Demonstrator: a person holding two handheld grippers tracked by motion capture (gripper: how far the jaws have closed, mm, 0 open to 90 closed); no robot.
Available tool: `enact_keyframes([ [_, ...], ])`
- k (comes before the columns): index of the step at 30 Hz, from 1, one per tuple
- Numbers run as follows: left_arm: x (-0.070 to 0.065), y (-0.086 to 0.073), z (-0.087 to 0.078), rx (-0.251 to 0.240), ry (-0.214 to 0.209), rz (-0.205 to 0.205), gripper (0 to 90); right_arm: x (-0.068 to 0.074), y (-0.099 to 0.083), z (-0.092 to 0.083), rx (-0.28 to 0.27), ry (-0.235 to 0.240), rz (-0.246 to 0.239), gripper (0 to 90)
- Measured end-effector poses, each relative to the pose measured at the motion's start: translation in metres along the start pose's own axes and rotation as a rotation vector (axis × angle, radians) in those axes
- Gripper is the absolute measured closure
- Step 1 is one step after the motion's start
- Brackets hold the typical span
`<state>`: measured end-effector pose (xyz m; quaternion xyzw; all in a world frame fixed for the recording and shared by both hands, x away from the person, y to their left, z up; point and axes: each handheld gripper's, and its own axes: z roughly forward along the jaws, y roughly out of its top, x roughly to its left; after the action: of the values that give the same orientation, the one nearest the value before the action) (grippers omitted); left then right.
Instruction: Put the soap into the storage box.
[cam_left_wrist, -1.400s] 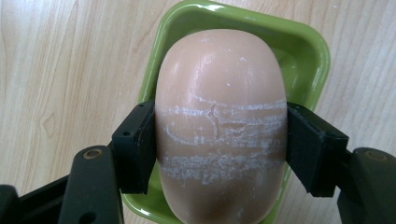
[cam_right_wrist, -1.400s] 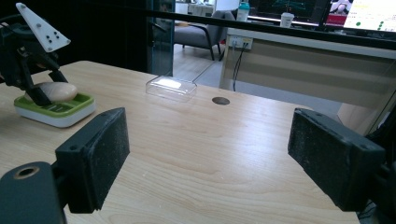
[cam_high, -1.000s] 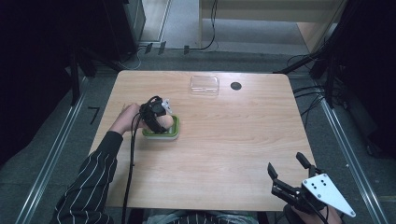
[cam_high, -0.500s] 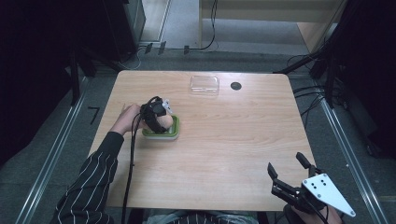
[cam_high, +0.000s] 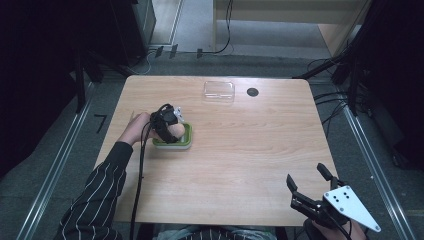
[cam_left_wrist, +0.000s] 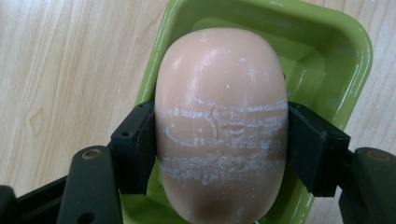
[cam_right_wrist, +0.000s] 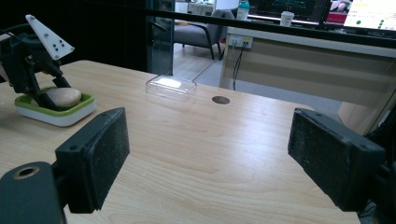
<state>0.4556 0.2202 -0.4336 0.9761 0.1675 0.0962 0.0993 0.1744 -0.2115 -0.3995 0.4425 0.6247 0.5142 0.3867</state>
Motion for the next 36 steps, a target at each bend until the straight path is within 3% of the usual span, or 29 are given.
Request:
enact_keyframes([
  [13, 0.001, -0.002, -0.001, -0.008, -0.008, -0.034, 29.0, 0.0, 0.0, 0.0, 0.0, 0.0, -0.001, 13.2],
  [20, 0.003, -0.001, -0.004, -0.021, -0.014, -0.058, 21.8, 0.0, 0.0, 0.0, -0.002, 0.0, 0.0, 13.2],
  [29, 0.0, 0.0, -0.016, 0.001, 0.008, -0.067, 13.6, 0.0, 0.0, 0.0, -0.003, 0.001, 0.001, 13.2],
  [32, 0.0, 0.001, -0.021, 0.003, 0.015, -0.09, 12.2, 0.0, 0.0, 0.0, -0.004, 0.001, 0.001, 13.3],
  [36, -0.006, 0.003, -0.025, 0.024, 0.002, -0.088, 10.2, 0.0, 0.0, -0.001, -0.004, 0.002, 0.001, 13.3],
])
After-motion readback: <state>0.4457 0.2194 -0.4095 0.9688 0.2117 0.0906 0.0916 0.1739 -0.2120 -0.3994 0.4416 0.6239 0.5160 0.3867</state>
